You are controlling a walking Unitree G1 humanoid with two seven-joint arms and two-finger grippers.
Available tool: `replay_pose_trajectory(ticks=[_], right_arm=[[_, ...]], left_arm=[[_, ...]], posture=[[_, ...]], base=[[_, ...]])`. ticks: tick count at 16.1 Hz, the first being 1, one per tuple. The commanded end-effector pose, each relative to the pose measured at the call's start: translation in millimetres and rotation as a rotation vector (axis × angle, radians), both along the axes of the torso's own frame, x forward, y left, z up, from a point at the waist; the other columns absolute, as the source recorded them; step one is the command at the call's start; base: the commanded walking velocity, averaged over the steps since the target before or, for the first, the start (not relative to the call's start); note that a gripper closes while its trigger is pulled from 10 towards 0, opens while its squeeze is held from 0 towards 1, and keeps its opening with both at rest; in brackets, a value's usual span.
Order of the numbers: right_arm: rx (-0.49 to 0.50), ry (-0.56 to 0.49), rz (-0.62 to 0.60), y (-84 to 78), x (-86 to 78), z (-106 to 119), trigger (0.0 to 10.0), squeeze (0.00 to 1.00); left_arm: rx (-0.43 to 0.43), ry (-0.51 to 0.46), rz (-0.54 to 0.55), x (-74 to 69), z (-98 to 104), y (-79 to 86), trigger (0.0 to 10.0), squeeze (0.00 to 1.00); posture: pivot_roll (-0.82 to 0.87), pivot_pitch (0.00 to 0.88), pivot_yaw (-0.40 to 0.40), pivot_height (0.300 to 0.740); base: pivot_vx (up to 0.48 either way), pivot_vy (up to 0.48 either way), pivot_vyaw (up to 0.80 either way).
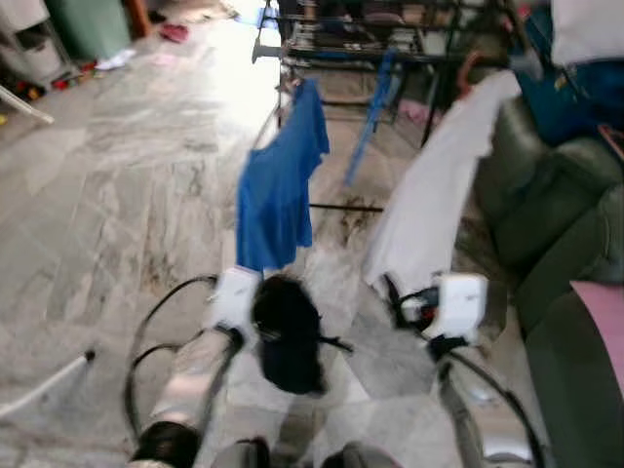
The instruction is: Hang hanger
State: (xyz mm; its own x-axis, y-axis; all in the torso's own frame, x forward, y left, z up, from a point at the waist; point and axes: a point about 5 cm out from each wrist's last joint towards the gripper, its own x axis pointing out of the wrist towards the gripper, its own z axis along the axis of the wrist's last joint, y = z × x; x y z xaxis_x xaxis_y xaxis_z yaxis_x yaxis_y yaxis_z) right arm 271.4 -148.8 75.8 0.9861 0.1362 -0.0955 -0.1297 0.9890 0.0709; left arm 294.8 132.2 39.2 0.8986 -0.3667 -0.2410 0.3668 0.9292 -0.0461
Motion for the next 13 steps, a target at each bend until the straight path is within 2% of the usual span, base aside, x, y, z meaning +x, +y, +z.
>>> replay_pose_trajectory(ticks=[1, 5, 11, 13], right_arm=[[-0.010, 0.040, -0.027, -10.6, -6.3, -11, 10.0, 0.00], [-0.018, 0.137, -0.021, -15.3, -15.9, -37, 10.0, 0.00], [-0.033, 0.282, -0.038, -23.5, -31.2, -76, 10.0, 0.00], [-0.029, 0.367, -0.077, -28.5, -37.4, -96, 10.0, 0.00]], left_arm=[[0.009, 0.003, 0.001, -3.7, -5, -1.7, 10.0, 0.00], [0.116, 0.080, 0.102, -12.7, -30, 19.9, 10.0, 0.00], [0.231, 0.224, 0.148, -29.3, -59, 38.2, 10.0, 0.00], [0.314, 0.283, 0.143, -38.6, -70, 45.9, 10.0, 0.00]], posture=[[-0.13, 0.173, -0.008, 0.740], [-0.13, 0.172, -0.009, 0.740], [-0.14, 0.160, 0.005, 0.740], [-0.14, 0.154, 0.011, 0.740]], base=[[0.000, 0.000, 0.00], [0.000, 0.000, 0.00], [0.000, 0.000, 0.00], [0.000, 0.000, 0.00]])
